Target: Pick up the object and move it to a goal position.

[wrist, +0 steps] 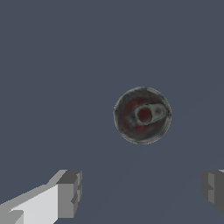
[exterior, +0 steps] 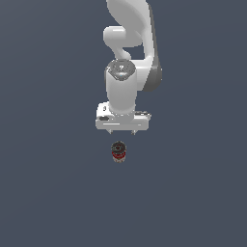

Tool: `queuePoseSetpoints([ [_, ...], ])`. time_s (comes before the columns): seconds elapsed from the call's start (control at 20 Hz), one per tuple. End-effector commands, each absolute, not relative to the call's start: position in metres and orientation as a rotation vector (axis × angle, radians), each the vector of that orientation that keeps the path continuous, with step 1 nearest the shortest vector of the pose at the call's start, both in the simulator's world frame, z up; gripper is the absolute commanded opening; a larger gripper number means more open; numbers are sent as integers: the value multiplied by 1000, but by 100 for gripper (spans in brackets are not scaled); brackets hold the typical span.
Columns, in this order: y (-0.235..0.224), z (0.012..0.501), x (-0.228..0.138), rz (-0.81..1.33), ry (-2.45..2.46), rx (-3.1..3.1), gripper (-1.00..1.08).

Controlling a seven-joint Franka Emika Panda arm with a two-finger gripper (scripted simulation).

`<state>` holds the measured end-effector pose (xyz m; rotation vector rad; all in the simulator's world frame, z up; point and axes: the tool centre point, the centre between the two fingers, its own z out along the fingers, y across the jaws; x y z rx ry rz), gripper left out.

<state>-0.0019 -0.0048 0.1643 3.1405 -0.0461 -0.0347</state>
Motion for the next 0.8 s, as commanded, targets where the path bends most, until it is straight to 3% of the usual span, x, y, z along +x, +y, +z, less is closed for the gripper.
queuePoseSetpoints([
  [0.0, -5, 164, -2, -35, -46, 3141, 100],
  [0.4, 23, 181, 11, 44, -33, 3170, 100],
  [0.75, 20, 177, 13, 40, -10, 3167, 100],
])
